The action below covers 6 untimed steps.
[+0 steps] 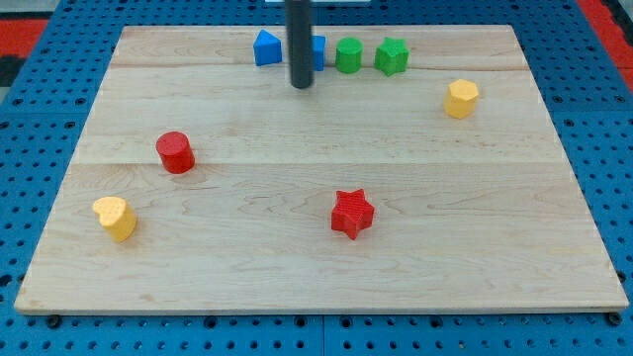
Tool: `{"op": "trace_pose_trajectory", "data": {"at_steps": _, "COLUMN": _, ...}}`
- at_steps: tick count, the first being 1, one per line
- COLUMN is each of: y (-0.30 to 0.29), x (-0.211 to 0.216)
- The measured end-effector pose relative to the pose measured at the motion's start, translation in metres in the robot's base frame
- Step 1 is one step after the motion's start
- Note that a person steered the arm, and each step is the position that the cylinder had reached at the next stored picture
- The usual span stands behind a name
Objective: Move your arm to the left of the yellow hexagon
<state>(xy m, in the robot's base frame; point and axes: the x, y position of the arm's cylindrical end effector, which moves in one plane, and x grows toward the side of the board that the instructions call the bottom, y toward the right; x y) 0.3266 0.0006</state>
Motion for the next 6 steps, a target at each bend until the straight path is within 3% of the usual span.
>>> {"op": "trace_pose_trajectory", "data": {"at_steps": 1, "y": 0.027, "x": 0.017}}
{"op": "trace_pose_trajectory", "data": {"at_steps": 6, "y": 0.083, "x": 0.018}}
